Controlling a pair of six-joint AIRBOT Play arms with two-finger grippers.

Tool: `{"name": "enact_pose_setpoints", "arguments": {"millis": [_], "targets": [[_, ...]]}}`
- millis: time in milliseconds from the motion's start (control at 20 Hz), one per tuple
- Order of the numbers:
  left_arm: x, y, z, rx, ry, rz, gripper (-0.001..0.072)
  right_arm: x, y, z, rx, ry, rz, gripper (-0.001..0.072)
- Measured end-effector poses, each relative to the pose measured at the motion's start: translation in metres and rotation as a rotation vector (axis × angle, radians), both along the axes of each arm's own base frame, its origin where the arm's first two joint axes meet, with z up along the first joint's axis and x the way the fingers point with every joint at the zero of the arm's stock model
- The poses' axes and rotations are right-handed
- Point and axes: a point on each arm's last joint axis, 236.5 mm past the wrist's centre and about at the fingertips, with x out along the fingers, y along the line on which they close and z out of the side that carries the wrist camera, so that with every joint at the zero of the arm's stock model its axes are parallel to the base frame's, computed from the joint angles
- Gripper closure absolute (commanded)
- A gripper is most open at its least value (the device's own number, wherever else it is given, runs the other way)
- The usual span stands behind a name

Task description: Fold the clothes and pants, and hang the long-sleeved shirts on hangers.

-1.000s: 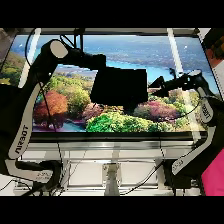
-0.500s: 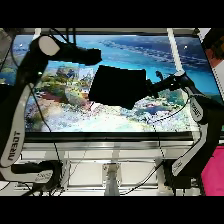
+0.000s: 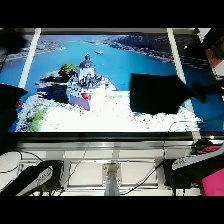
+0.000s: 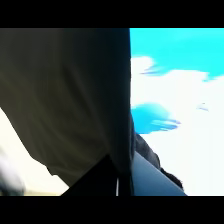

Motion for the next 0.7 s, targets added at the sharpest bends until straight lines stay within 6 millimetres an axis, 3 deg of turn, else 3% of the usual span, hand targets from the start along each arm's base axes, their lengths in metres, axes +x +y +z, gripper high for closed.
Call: {"name": "enact_pose_setpoints", "arguments": {"millis": [100,200,300,450,500,600,700], "targets": [[-0.025,0.026,0.021,0.017,-0.047,0.077,0.07,-0.03,-0.049,0.01,-0.037,0.01,-0.109,0.0699],[-0.044,0.04,0.035,0.026,-0.083,0.122,0.07,-0.067,-0.09,0.018,-0.067,0.036,-0.21,0.0699],[-0.056,0.047,0.043,0.036,-0.104,0.152,0.07,-0.095,-0.115,0.024,-0.083,0.054,-0.283,0.0698],[-0.064,0.051,0.048,0.042,-0.117,0.17,0.0699,-0.116,-0.132,0.031,-0.089,0.054,-0.346,0.0694],[-0.066,0.053,0.049,0.046,-0.12,0.175,0.07,-0.118,-0.133,0.034,-0.088,0.05,-0.356,0.0651],[-0.067,0.054,0.05,0.047,-0.121,0.179,0.0699,-0.121,-0.133,0.039,-0.077,0.052,-0.374,0.0212],[-0.068,0.054,0.05,0.048,-0.123,0.182,0.0699,-0.124,-0.133,0.043,-0.065,0.074,-0.407,0.018]]}}
